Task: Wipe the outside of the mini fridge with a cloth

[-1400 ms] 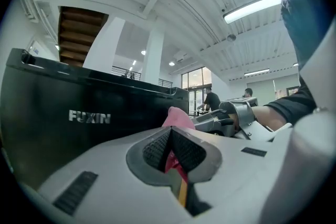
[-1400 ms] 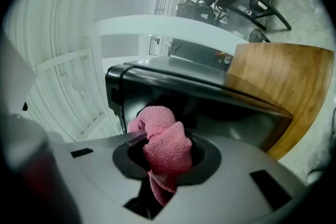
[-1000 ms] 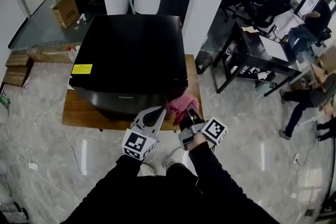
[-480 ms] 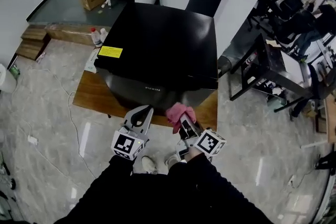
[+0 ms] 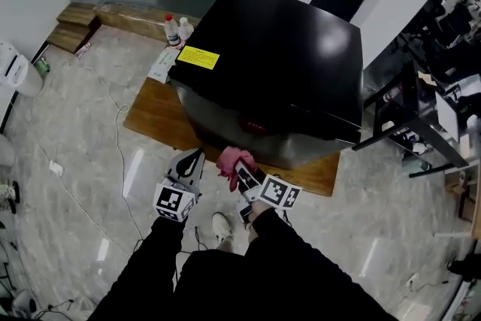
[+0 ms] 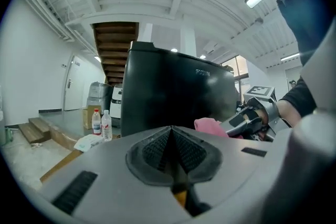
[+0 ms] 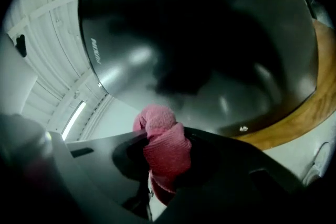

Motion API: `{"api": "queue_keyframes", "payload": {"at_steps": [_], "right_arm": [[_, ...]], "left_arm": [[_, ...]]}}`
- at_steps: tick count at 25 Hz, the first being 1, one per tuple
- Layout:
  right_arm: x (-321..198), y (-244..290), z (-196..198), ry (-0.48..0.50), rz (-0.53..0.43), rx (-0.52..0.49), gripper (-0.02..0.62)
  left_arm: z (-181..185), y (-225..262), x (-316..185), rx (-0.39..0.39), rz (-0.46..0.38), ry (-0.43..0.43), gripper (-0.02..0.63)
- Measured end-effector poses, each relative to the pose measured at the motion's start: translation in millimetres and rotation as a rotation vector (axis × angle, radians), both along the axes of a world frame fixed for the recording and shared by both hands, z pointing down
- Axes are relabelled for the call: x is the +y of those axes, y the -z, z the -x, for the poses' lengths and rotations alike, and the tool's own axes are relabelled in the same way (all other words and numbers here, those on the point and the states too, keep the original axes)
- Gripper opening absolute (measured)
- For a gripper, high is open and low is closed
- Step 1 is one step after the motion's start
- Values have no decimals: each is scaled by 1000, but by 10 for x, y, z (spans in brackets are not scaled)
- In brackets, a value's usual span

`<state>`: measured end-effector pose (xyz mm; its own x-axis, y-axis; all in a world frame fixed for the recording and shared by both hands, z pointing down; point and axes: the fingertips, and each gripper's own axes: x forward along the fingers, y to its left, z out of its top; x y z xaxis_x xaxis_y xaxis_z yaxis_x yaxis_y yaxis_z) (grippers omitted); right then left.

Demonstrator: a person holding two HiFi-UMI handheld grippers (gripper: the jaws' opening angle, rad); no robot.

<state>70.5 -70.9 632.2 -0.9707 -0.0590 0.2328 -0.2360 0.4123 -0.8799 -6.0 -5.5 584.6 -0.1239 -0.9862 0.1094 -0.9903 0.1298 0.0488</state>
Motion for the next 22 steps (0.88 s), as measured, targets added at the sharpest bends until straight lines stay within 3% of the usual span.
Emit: {"api": "queue_keyframes", "payload": {"at_steps": [6, 11, 15, 22], "right_arm": [[190, -678, 661, 44, 103, 38, 84], [168, -1111, 1021, 19, 189, 62, 86], [86, -1322, 1054, -34, 253, 67, 86], [-23, -1311, 892, -66, 267, 74, 84]], "left_arm": [[409, -613, 48, 19, 87, 51, 6], [610, -929, -9, 35, 118, 62, 6], [601, -1125, -29, 52, 140, 59, 6], [424, -1148, -172, 80, 129, 21, 6]]}}
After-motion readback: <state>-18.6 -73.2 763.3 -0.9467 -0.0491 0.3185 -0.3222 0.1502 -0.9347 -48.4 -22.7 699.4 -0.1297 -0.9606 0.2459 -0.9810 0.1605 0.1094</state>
